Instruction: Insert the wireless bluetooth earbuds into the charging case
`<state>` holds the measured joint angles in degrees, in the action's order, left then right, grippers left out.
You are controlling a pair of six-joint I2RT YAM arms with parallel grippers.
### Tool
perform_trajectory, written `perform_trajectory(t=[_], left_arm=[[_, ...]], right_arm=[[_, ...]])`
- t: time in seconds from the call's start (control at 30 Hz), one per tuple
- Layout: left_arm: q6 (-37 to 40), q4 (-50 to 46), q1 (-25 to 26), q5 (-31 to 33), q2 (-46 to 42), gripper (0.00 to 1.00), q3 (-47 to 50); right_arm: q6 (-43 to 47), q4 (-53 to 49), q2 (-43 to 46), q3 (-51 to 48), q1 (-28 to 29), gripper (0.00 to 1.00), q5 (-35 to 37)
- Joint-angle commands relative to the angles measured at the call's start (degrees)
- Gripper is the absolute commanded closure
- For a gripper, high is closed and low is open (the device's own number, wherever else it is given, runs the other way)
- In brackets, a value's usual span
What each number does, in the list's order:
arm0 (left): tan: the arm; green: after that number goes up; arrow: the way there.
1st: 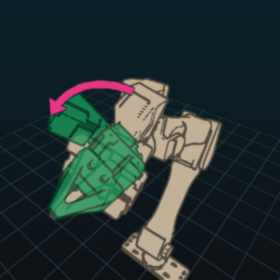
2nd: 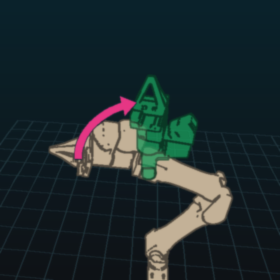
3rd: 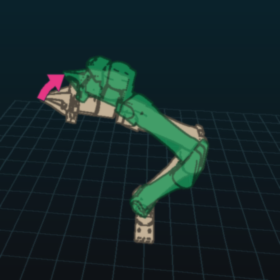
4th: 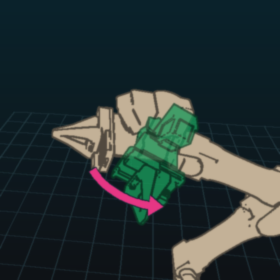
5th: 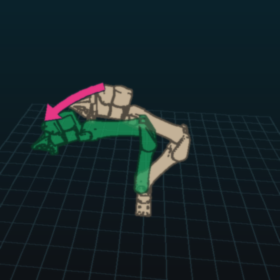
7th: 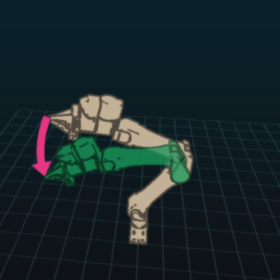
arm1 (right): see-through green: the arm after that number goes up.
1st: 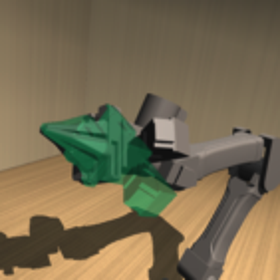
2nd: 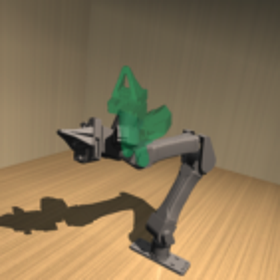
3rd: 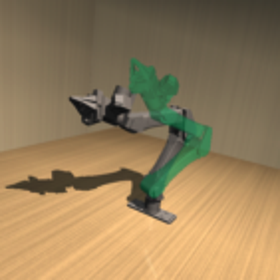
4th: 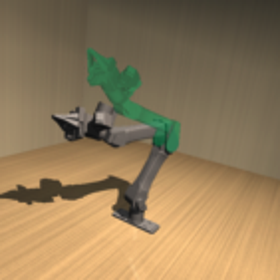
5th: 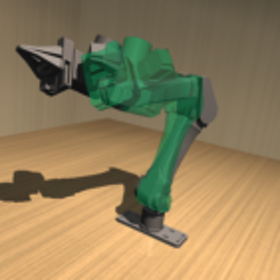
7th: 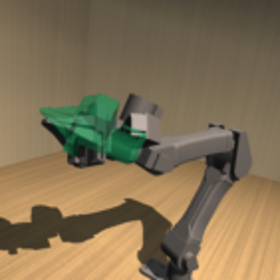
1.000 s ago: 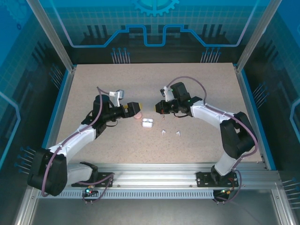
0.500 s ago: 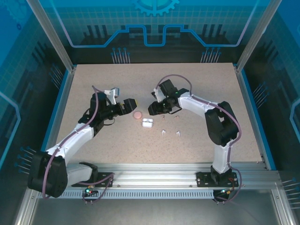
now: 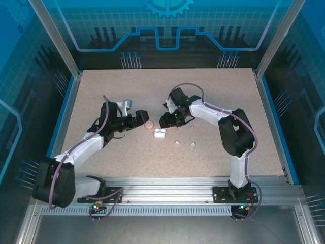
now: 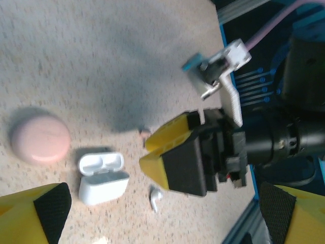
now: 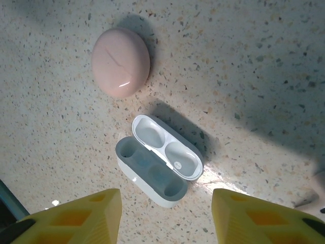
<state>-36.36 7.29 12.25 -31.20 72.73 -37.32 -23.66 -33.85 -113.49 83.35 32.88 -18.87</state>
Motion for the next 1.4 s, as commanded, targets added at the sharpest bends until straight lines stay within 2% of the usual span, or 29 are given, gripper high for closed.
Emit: perform_trajectory(t=[0.0,0.27,0.5,0.83,1.1,1.37], left_arm=[[-2.75,3.12,-0.15,-7.47,4.17,0.02,2.53],[-1.10,6.93,2.90,-8.20,11.92,0.13,4.19],[0.35,9.61,5.21,-7.26,19.00,0.20,1.70],[3.45,9.40,5.81,-5.08,24.31,0.26,-1.54],[5.40,8.80,7.04,-5.12,27.81,0.29,-3.41],[4.01,15.95,8.55,-7.10,28.25,0.31,-0.35]], right_arm=[[-5.90,-0.59,1.36,-0.58,-0.67,0.50,-1.61],[-19.13,7.01,7.76,-9.79,-1.24,0.53,-2.53],[-30.03,14.52,9.67,-16.20,-0.99,0.62,-1.09],[-33.83,15.78,5.82,-15.22,-0.72,0.75,-1.41],[-34.44,14.26,1.66,-12.40,0.17,0.77,-0.78],[-34.45,13.72,-0.75,-11.23,0.86,0.78,-0.59]])
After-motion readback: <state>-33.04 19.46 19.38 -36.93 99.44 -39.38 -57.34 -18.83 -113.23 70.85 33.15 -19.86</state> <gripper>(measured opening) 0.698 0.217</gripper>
